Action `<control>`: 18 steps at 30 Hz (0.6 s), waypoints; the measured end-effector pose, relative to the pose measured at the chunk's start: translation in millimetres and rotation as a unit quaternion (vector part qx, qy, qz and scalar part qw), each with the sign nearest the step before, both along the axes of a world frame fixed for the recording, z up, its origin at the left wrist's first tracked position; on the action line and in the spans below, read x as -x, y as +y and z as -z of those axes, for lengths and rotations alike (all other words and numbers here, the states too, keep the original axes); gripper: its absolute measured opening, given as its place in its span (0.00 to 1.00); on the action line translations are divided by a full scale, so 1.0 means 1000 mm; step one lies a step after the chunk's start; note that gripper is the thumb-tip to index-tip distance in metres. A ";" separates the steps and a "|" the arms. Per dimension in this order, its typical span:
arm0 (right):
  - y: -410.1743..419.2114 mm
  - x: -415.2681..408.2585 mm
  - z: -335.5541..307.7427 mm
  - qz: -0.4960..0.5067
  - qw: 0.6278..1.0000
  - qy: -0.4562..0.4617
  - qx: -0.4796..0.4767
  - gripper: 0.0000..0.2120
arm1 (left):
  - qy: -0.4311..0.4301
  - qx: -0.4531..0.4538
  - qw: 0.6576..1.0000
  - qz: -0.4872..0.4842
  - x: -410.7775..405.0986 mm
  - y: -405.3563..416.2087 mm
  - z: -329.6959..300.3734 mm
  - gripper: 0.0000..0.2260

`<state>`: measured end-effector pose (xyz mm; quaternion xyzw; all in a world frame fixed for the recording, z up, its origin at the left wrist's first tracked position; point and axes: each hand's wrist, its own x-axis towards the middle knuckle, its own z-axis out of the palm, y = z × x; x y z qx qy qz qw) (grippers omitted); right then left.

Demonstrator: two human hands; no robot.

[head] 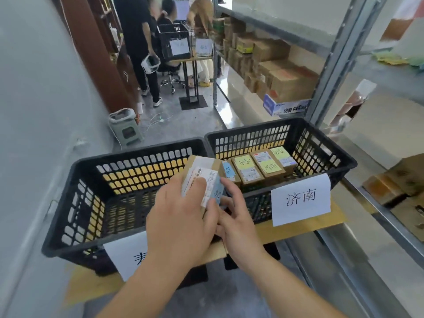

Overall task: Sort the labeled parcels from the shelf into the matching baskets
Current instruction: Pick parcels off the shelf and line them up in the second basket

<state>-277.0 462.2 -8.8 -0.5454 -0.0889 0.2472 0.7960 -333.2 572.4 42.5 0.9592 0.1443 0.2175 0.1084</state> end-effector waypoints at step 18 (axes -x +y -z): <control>-0.010 -0.103 0.008 -0.012 0.969 -0.182 0.165 0.24 | 0.057 0.076 0.995 -0.028 -0.077 0.002 0.013 0.19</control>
